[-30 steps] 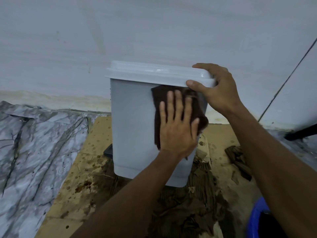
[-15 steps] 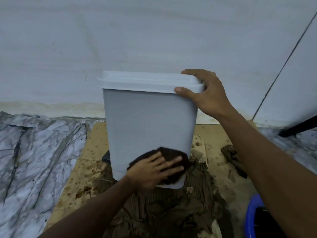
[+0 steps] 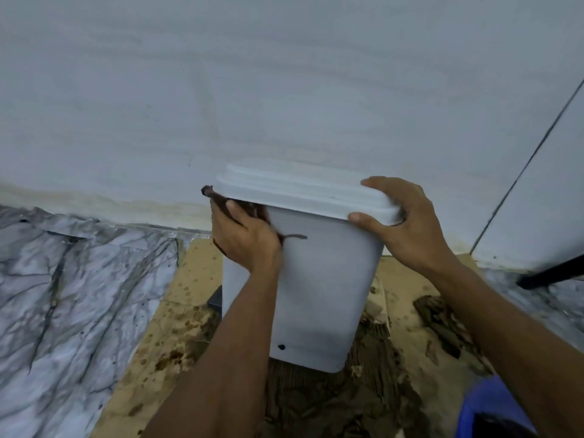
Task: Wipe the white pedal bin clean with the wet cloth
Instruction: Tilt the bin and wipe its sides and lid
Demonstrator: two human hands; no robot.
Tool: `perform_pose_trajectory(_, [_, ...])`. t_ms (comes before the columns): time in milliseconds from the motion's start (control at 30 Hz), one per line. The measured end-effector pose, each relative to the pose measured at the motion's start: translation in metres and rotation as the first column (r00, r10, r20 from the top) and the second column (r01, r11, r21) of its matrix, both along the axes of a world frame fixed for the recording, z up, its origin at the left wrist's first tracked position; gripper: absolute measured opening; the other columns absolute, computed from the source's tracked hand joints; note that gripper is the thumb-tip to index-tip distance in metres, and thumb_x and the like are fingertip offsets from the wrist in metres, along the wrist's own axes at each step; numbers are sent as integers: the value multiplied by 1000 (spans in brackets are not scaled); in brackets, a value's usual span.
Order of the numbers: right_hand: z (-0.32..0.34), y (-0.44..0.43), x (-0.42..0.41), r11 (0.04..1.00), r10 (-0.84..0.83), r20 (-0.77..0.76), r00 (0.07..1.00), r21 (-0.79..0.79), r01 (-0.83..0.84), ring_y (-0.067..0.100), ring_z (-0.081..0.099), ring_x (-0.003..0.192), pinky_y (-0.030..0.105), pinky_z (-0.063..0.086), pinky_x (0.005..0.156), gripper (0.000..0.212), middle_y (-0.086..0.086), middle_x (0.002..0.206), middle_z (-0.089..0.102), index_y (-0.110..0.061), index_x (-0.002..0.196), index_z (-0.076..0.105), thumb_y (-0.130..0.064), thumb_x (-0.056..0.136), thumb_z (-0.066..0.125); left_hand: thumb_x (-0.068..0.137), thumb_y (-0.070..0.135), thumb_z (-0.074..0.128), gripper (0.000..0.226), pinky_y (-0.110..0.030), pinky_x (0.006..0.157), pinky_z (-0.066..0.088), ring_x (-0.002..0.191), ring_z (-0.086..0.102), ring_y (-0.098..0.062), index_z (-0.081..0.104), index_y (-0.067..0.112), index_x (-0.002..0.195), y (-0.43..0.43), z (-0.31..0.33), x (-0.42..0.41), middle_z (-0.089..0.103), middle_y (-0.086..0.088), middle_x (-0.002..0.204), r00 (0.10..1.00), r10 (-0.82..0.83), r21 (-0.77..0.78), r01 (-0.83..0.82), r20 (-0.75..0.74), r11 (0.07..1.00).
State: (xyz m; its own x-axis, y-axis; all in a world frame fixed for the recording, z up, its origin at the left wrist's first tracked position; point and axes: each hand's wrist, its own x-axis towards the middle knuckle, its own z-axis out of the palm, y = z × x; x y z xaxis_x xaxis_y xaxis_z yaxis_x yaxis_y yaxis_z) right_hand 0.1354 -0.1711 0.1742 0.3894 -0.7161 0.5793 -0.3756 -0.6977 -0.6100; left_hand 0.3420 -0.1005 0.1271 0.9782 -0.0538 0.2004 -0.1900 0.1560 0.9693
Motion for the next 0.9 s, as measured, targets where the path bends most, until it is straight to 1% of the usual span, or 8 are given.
perform_pose_trajectory(100, [1, 8, -1, 1000, 15, -12, 1000, -27, -16, 7, 48, 124, 45, 44, 102, 58, -16, 130, 60, -32, 123, 64, -64, 75, 71, 108, 29, 37, 40, -20, 81, 43, 110, 61, -26, 61, 5, 129, 6, 36, 31, 66, -14, 124, 919, 0, -288, -123, -395, 950])
perform_pose_trajectory(200, [1, 19, -5, 998, 10, -40, 999, -58, -12, 11, 47, 128, 50, 42, 104, 58, -15, 133, 58, -32, 125, 63, -64, 76, 70, 108, 28, 37, 39, -13, 73, 47, 101, 63, -19, 63, 7, 128, 25, 67, 42, 67, -4, 111, 963, -103, -300, 25, -248, 953])
perform_pose_trajectory(267, [0, 29, -9, 999, 6, -58, 998, -51, -9, 14, 46, 132, 51, 39, 107, 59, -15, 136, 57, -35, 126, 62, -65, 76, 69, 108, 30, 38, 37, -18, 76, 45, 96, 59, -13, 65, 13, 127, 36, 77, 40, 64, 4, 104, 966, -249, 55, 245, 73, 968])
perform_pose_trajectory(367, [1, 46, -13, 999, 10, -102, 995, -39, -14, 15, 42, 138, 53, 33, 112, 61, -13, 141, 54, -37, 129, 60, -68, 76, 67, 103, 35, 40, 37, -30, 87, 46, 101, 63, -18, 71, 23, 118, 55, 80, 42, 71, 6, 108, 666, -566, 629, 183, 486, 756])
perform_pose_trajectory(467, [3, 67, -19, 1000, -2, -190, 982, -31, -4, 12, 34, 142, 49, 27, 118, 66, -15, 146, 49, -41, 132, 57, -73, 76, 63, 100, 36, 42, 40, -37, 96, 46, 111, 62, -27, 67, 21, 128, 73, 93, 28, 70, -4, 122, 381, -799, 835, 113, 465, 539])
perform_pose_trajectory(600, [18, 93, -33, 995, 60, -310, 949, 96, -32, 7, 25, 144, 44, 25, 120, 69, -20, 151, 40, -44, 137, 51, -66, 75, 70, 107, 39, 30, 47, -31, 115, 23, 141, 39, -18, 51, 20, 145, 98, 111, -25, 48, 2, 151, 169, -966, 935, 264, 195, 235])
perform_pose_trajectory(667, [26, 107, -38, 992, 69, -415, 907, 129, -17, 9, 22, 146, 42, 26, 119, 74, -21, 154, 35, -43, 142, 45, -61, 77, 73, 108, 40, 31, 48, -28, 118, 14, 149, 24, -13, 40, 23, 152, 108, 113, -37, 34, 5, 161, 139, -987, 950, 291, 80, 118])
perform_pose_trajectory(900, [39, 139, -37, 989, 91, -639, 764, 147, 5, 13, 5, 151, 35, 12, 123, 72, -14, 164, 16, -38, 153, 29, -51, 91, 63, 105, 55, 19, 62, -36, 124, -1, 155, 2, -17, 17, 26, 159, 140, 87, -16, 9, -2, 168, 325, -938, 983, 96, 118, 157])
